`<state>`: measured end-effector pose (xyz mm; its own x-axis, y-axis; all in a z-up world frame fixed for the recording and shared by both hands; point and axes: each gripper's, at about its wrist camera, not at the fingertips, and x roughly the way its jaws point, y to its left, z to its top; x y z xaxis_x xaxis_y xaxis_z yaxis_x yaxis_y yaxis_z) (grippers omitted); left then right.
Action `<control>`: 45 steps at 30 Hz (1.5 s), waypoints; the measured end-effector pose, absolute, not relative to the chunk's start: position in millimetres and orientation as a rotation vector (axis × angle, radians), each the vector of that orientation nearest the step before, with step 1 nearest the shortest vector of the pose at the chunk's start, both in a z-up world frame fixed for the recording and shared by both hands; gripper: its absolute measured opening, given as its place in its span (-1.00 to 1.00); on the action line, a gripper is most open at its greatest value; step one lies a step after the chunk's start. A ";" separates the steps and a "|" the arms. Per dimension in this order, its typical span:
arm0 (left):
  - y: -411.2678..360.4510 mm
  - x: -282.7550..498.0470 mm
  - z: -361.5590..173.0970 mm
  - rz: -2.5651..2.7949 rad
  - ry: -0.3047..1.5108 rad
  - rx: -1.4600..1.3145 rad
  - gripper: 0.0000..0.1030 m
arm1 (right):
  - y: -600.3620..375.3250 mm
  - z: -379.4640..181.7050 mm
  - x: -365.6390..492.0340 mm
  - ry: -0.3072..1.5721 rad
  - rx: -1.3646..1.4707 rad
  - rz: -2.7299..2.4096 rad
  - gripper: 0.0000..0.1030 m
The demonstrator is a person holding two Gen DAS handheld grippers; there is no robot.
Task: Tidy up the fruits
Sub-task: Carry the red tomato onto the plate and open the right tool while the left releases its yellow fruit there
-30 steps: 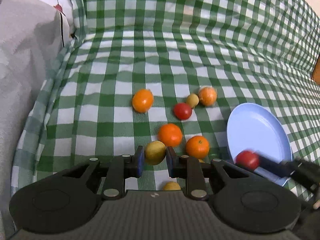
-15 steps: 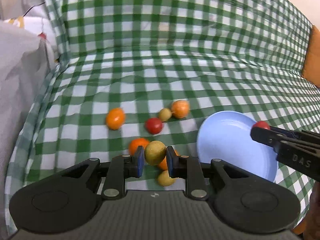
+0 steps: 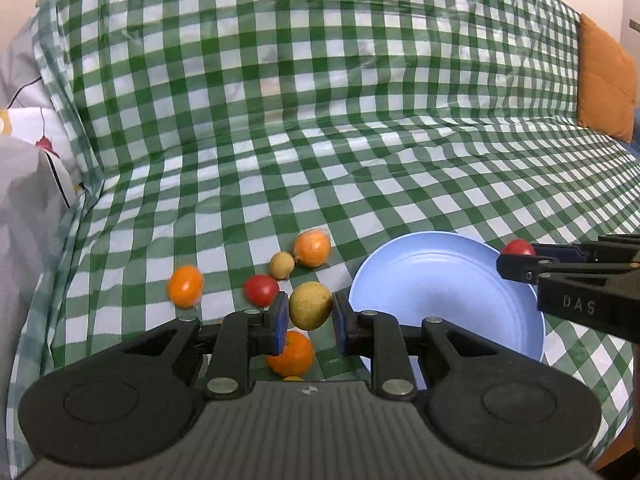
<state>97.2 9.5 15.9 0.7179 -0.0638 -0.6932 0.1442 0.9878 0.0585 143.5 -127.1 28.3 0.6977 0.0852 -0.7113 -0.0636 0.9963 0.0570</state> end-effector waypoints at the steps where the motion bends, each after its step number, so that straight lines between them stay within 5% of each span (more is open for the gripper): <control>1: 10.1 97.4 15.9 -0.116 0.763 0.103 -0.50 | -129.8 28.2 143.4 0.793 0.029 0.077 -0.40; 35: 0.6 91.0 20.4 -0.235 0.731 0.080 -0.50 | -131.4 19.8 147.9 0.812 0.001 0.073 -0.39; 45: -4.9 89.8 20.6 -0.254 0.730 0.086 -0.48 | -135.8 17.8 148.5 0.827 0.001 0.034 -0.12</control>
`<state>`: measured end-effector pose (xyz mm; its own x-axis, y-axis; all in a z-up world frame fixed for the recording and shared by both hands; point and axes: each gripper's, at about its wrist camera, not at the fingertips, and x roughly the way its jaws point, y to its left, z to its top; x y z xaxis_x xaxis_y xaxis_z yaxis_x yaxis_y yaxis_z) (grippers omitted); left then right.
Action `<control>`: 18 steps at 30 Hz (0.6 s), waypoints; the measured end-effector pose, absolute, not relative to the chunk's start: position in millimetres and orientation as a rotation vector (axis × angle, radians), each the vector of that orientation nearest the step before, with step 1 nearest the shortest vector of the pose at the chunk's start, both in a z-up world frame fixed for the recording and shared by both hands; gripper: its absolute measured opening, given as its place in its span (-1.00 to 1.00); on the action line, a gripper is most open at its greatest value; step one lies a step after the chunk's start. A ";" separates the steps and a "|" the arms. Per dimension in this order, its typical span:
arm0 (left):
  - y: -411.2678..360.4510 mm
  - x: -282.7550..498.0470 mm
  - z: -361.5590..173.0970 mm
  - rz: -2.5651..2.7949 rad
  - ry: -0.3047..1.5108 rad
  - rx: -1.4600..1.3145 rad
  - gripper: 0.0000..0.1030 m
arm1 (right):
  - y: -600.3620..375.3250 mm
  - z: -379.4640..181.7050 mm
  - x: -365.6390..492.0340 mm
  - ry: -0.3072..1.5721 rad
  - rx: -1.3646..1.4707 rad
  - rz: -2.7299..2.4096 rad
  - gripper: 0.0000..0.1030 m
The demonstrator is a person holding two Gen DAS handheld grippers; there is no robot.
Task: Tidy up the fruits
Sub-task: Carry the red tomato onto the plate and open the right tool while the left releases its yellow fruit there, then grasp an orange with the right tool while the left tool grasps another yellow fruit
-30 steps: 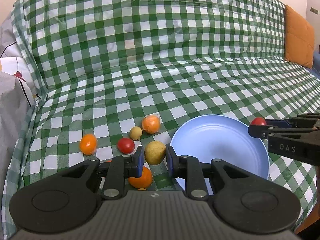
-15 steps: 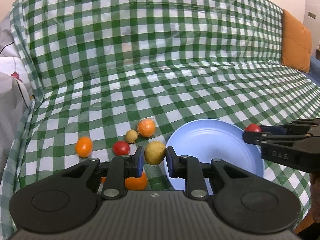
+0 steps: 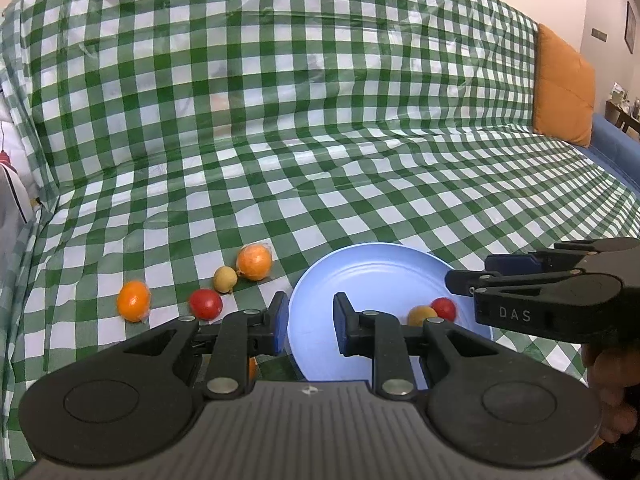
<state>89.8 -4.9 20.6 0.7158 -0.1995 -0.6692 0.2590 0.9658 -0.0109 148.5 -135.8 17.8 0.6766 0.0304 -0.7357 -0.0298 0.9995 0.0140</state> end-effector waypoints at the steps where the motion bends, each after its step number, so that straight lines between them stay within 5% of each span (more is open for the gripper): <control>1: -4.6 90.3 20.1 -0.251 0.733 0.086 -0.48 | -136.1 16.5 148.9 0.834 -0.005 0.028 -0.12; 13: -2.7 91.7 19.6 -0.238 0.745 0.091 -0.48 | -157.7 -31.7 161.1 1.126 -0.043 -0.146 -0.10; 18: -2.5 91.0 19.8 -0.237 0.749 0.099 -0.48 | -156.8 -31.2 158.3 1.128 -0.055 -0.162 -0.26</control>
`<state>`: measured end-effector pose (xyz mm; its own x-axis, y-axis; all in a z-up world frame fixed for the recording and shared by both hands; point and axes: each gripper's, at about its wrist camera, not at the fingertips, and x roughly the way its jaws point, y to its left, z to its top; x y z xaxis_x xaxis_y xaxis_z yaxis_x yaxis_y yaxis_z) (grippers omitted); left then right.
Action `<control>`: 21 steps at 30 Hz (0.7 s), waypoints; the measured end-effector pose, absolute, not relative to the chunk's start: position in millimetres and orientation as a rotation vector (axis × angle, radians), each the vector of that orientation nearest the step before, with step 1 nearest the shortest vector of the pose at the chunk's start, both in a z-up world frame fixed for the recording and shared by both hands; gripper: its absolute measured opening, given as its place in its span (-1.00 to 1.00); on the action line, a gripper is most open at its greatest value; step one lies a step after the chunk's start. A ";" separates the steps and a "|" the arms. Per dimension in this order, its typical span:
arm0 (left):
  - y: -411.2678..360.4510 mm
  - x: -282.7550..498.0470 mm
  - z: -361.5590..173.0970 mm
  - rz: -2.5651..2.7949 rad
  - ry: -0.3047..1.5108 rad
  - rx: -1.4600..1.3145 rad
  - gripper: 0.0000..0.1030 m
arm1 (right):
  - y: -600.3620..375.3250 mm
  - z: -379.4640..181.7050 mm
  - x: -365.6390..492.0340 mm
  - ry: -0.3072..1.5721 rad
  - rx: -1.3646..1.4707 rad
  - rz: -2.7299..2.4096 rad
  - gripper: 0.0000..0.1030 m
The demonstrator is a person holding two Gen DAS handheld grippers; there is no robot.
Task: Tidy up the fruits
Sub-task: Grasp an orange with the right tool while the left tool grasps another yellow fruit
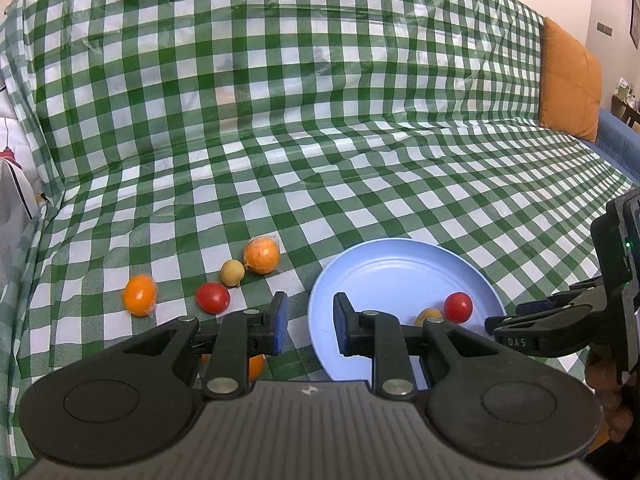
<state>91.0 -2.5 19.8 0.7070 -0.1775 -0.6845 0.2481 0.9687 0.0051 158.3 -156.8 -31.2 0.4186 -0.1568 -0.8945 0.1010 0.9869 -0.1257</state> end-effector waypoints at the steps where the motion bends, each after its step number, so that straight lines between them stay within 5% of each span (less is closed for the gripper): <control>1: -2.2 90.9 19.6 -0.237 0.751 0.101 -0.48 | -157.7 -31.1 158.6 1.132 -0.058 -0.172 -0.26; 10: -4.3 88.7 20.8 -0.256 0.752 0.101 -0.48 | -174.6 -21.0 136.9 1.143 -0.080 -0.251 -0.27; 21: -7.9 86.5 22.6 -0.274 0.748 0.097 -0.48 | -184.8 34.2 107.5 0.879 -0.032 -0.210 -0.13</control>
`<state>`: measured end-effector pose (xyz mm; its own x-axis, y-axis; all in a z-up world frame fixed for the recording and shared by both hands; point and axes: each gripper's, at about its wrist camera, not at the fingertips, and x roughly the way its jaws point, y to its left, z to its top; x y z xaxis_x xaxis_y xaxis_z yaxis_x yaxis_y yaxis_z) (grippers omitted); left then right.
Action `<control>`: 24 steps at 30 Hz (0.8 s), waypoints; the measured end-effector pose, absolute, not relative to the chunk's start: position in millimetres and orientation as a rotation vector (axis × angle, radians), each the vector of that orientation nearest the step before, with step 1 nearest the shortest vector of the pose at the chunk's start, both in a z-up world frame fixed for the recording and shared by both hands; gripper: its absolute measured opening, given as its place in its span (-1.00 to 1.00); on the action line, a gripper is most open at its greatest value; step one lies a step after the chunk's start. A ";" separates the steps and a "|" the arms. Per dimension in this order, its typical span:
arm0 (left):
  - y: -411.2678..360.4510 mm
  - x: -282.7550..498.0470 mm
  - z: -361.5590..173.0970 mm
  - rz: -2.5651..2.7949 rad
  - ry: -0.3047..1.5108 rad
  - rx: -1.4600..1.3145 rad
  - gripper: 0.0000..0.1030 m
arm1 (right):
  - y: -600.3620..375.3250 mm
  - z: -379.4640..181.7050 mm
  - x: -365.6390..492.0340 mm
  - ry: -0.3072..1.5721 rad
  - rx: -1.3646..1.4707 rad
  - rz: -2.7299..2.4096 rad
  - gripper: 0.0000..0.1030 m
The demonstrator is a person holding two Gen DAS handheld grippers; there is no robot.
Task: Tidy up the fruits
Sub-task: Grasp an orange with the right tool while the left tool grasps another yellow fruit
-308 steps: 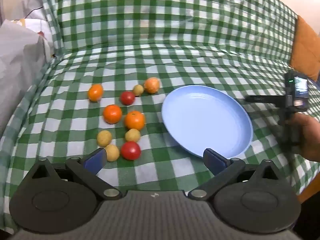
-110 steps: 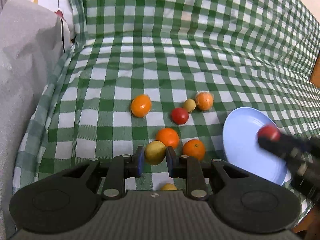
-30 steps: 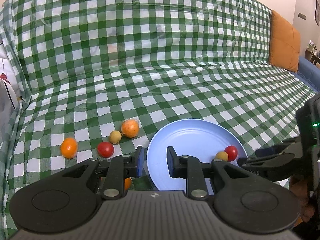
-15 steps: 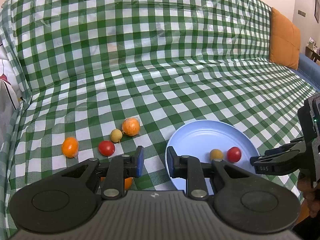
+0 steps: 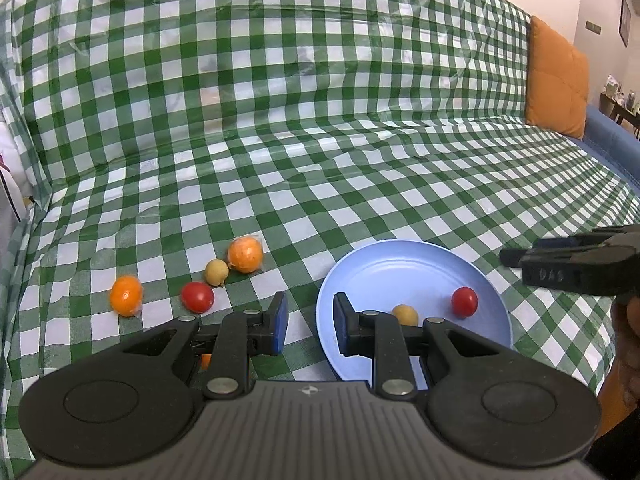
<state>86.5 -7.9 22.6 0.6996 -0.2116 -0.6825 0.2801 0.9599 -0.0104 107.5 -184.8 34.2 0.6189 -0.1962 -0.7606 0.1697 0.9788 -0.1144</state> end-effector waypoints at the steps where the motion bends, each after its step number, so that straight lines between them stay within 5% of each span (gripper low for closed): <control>1: -7.7 86.0 23.0 -0.270 0.739 0.097 -0.48 | -186.0 38.1 103.8 0.847 -0.031 -0.224 -0.13; 13: 33.0 92.3 37.6 -0.143 0.681 0.013 -0.47 | -168.7 44.6 116.7 0.722 -0.006 -0.248 0.15; 24: 126.9 100.9 44.4 0.085 0.705 -0.199 -0.67 | -143.1 55.2 125.8 0.688 0.026 -0.168 0.10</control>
<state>100.9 126.9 44.4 0.7593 0.0105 -0.6506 -0.1448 0.9775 -0.1532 125.8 -143.1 55.2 0.7594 -0.1456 -0.6341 0.1630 0.9861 -0.0312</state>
